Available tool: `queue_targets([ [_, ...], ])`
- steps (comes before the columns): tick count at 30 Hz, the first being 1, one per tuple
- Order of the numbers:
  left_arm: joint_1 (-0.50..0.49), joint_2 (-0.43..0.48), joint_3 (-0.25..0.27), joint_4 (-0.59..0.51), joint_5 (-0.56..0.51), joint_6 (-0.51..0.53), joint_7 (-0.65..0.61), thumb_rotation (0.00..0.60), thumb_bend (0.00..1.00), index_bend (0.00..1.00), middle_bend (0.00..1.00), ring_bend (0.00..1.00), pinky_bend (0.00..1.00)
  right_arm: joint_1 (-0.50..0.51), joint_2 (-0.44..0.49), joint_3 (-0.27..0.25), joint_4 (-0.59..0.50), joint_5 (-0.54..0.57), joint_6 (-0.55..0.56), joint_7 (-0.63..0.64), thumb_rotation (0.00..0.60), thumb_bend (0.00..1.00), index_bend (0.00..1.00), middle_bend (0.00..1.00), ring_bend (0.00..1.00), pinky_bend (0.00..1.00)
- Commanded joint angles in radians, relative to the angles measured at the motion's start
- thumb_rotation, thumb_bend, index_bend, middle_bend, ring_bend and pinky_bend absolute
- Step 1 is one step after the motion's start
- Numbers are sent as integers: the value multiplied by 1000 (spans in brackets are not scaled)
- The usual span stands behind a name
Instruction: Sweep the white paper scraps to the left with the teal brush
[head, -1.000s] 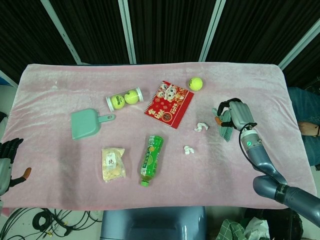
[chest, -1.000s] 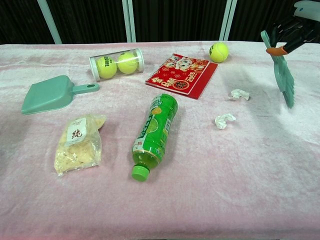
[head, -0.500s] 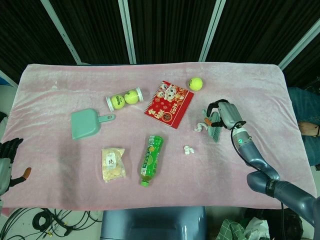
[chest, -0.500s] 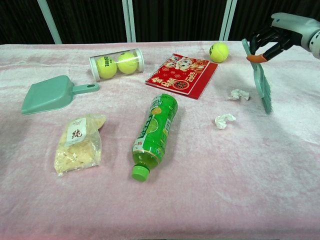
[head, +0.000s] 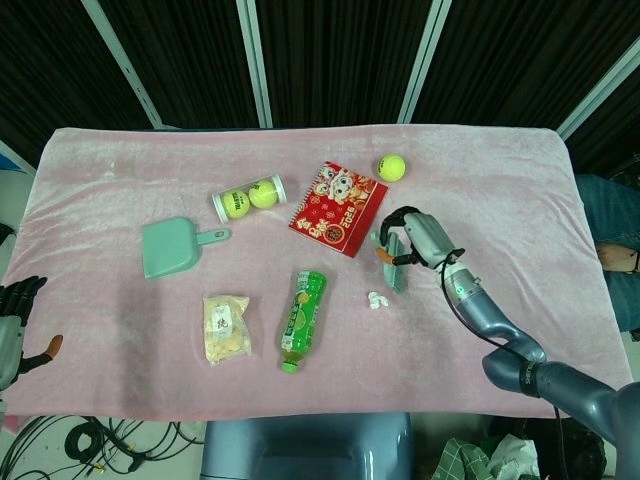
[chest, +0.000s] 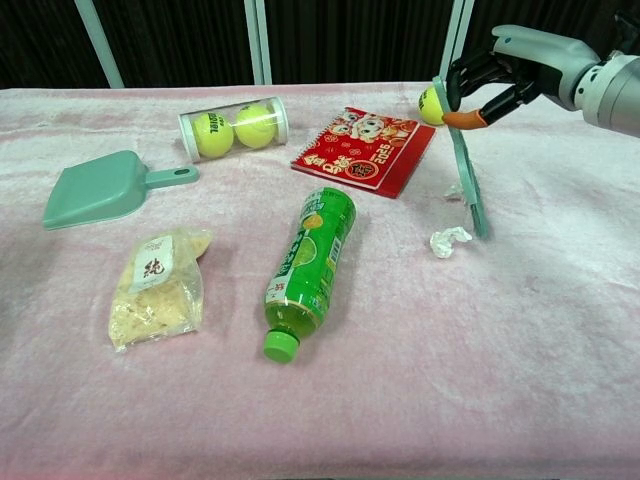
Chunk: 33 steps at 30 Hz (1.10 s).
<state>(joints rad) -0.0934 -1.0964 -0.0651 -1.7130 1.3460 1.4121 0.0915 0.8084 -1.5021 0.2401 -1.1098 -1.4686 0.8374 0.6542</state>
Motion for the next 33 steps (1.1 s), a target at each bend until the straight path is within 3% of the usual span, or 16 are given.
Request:
queue_targets([
  [1,0,0,0,-1,-1,-1,-2,600,307,109,70,62,54,10,6,-20,-35,-44,36,33,600,327,651,605,319,180],
  [9,0,4,0,-4,-3,-4,-7,600,307,116,70,62,67,24,52,-61,-171,-162,133,115,600,329,651,604,319,180],
  [17,-1,6,1,-3,0,-6,-11,600,307,116,70,63,70,9,119,-41,-235,-155,208,87,600,328,651,604,319,180],
  [21,-2,6,2,-3,1,-8,-11,600,307,116,70,63,70,7,158,-44,-230,-106,157,49,600,329,651,605,319,180],
  [27,-1,6,2,-5,0,-6,-9,600,307,116,70,63,70,23,193,-90,-186,-29,-14,-39,600,337,653,616,321,180],
  [33,-2,5,3,-7,-2,-7,-2,600,307,116,70,63,70,33,173,-108,-174,18,-91,-64,600,350,653,621,324,180],
])
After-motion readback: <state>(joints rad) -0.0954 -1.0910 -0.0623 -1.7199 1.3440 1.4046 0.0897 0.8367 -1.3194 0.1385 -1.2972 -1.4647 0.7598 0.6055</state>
